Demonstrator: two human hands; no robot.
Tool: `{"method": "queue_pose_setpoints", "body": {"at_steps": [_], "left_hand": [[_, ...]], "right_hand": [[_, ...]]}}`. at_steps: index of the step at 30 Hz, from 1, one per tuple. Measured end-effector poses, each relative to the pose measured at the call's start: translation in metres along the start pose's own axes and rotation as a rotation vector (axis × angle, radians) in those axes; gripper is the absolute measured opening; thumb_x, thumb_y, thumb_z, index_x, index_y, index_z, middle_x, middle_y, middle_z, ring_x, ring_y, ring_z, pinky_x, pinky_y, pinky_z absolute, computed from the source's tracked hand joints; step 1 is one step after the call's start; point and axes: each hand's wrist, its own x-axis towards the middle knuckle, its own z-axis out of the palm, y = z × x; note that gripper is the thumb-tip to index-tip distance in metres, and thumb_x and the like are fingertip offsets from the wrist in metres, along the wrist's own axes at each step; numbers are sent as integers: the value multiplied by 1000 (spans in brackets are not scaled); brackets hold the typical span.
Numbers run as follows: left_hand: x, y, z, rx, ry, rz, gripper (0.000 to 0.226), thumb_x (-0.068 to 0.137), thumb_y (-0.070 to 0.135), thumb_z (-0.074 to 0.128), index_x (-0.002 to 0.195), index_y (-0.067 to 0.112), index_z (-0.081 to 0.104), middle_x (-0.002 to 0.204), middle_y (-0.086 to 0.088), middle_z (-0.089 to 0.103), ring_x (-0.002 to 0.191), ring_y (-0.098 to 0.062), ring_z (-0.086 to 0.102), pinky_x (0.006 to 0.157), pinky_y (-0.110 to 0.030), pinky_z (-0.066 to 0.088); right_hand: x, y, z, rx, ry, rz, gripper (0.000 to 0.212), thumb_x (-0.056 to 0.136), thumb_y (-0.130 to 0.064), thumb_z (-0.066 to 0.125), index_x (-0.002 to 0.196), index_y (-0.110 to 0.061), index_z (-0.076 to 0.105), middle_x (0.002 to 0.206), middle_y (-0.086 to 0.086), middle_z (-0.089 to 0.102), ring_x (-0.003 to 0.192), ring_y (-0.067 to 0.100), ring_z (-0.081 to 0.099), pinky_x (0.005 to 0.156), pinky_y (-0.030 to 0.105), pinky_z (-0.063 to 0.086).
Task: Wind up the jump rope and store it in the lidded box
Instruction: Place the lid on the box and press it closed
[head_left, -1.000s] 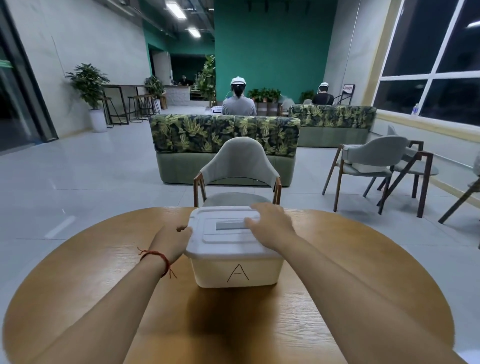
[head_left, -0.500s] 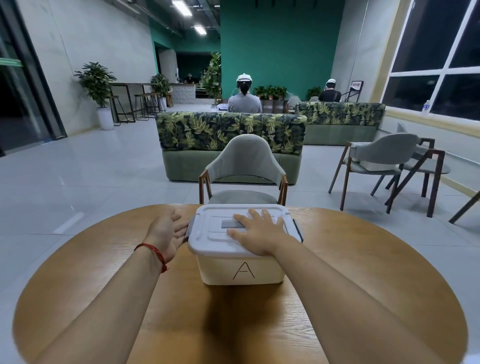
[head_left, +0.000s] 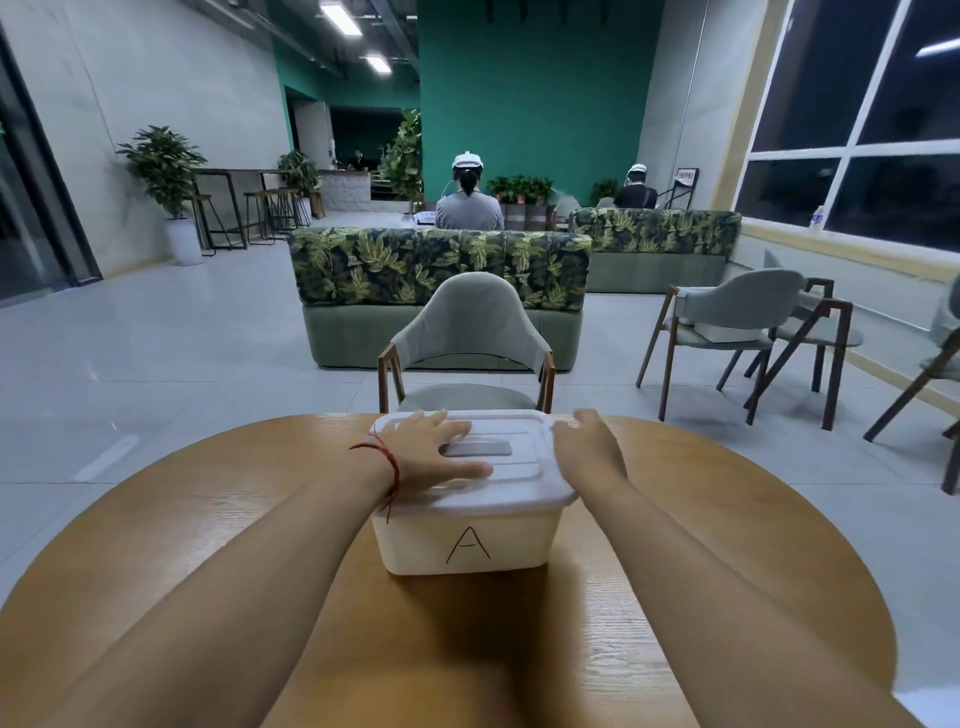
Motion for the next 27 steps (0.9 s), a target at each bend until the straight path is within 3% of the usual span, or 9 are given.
{"method": "queue_pose_setpoints", "body": {"at_steps": [3, 8, 10, 12, 15, 18, 22, 25, 27], "left_hand": [[5, -1, 1, 36, -23, -5, 119, 66, 110, 32, 168, 48, 27, 179, 5, 29, 163, -26, 30, 130, -59, 25], [4, 1, 6, 63, -30, -4, 132, 54, 116, 24, 168, 50, 23, 182, 3, 21, 166, -29, 23, 131, -62, 20], [5, 1, 6, 58, -29, -15, 133, 53, 116, 23, 168, 51, 22, 183, 2, 19, 166, -30, 21, 131, -63, 18], [2, 3, 5, 57, -31, -28, 128, 57, 115, 27, 168, 51, 22, 183, 3, 18, 167, -30, 19, 132, -63, 17], [-3, 7, 6, 46, -5, -23, 121, 67, 111, 31, 169, 46, 25, 181, 5, 25, 165, -28, 25, 132, -60, 20], [-16, 22, 1, 28, 9, -76, 121, 69, 109, 33, 169, 42, 28, 178, 1, 33, 160, -30, 35, 129, -57, 29], [-25, 45, -1, 75, 40, -321, 121, 69, 106, 29, 162, 31, 43, 166, -13, 46, 148, -42, 45, 116, -62, 43], [-28, 60, 1, 210, 62, -427, 115, 81, 98, 19, 150, 16, 60, 146, -19, 63, 130, -42, 61, 102, -54, 56], [-34, 69, 4, 356, 99, -386, 98, 96, 86, 18, 145, 15, 65, 136, -17, 69, 125, -36, 65, 98, -44, 58]], "right_hand": [[5, 21, -6, 319, -154, 250, 14, 89, -22, 54, 92, -19, 68, 94, 6, 68, 82, 27, 57, 76, 38, 41], [8, 26, -2, 388, -121, 231, 18, 95, -23, 51, 88, -18, 67, 90, 4, 67, 84, 27, 54, 70, 37, 39], [7, 19, -2, 330, -42, 142, 31, 102, -27, 46, 114, -14, 70, 115, 7, 69, 106, 32, 61, 74, 36, 42], [6, 17, -4, 251, 10, 98, 52, 105, -36, 44, 151, -18, 61, 150, 6, 64, 135, 34, 58, 94, 41, 47], [1, 22, -6, 308, -29, 108, 61, 109, -38, 46, 168, -24, 43, 170, 2, 49, 154, 31, 46, 114, 46, 41], [-11, 32, 0, 356, 15, 135, 57, 107, -43, 54, 159, -20, 48, 161, 6, 53, 143, 33, 53, 107, 41, 46], [-43, 46, 18, 353, 234, 158, 47, 99, -54, 63, 128, -18, 55, 140, 8, 56, 122, 34, 61, 103, 52, 55], [-61, 44, 25, 453, -18, 152, 52, 97, -63, 61, 129, -22, 58, 132, 2, 64, 117, 24, 61, 96, 45, 52], [-70, 36, 27, 522, -234, 170, 52, 101, -61, 60, 141, -28, 58, 133, -4, 65, 127, 25, 58, 107, 49, 48]]}}
